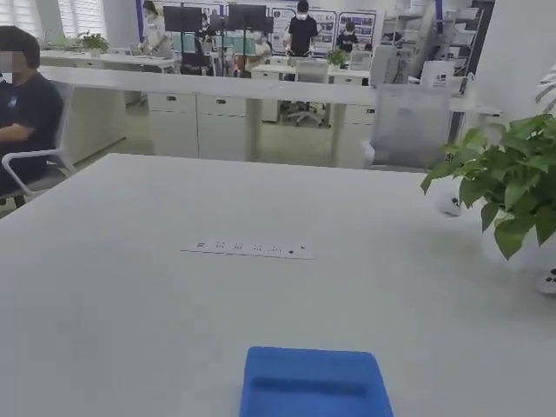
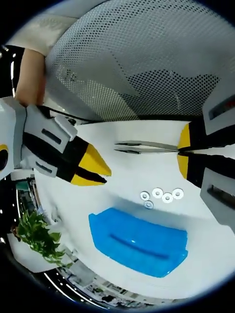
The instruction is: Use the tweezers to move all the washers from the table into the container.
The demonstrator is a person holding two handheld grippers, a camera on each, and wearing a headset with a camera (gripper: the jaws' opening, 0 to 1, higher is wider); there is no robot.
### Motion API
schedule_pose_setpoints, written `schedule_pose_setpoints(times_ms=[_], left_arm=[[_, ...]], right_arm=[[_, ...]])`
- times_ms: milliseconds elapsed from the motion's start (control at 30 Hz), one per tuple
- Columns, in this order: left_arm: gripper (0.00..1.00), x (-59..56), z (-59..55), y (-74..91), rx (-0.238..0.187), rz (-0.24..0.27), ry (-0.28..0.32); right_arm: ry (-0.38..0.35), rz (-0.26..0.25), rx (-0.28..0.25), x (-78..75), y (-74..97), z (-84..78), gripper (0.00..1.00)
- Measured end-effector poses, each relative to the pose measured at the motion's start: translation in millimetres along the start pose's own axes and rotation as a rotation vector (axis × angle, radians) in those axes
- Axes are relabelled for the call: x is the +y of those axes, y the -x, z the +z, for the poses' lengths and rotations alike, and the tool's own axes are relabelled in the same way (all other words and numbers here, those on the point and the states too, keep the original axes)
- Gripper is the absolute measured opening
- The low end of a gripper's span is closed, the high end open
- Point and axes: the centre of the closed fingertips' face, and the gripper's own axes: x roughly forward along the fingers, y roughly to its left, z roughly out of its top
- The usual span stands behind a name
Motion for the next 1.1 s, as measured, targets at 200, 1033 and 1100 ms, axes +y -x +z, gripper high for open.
schedule_pose_setpoints(times_ms=[200,1033,1100], left_arm=[[0.00,1.0,0.3,14.5,-0.031,0.018,0.028],[0.00,2.0,-1.9,90.2,-0.074,0.125,0.021],[0.00,0.7,1.3,89.5,-0.058,0.128,-0.005]], right_arm=[[-0.018,0.003,-0.035,0.1,2.7,5.6,0.10],[0.101,0.190,-0.090,49.3,-9.0,22.9,0.20],[0.109,0.203,-0.089,52.6,-10.8,23.3,0.20]])
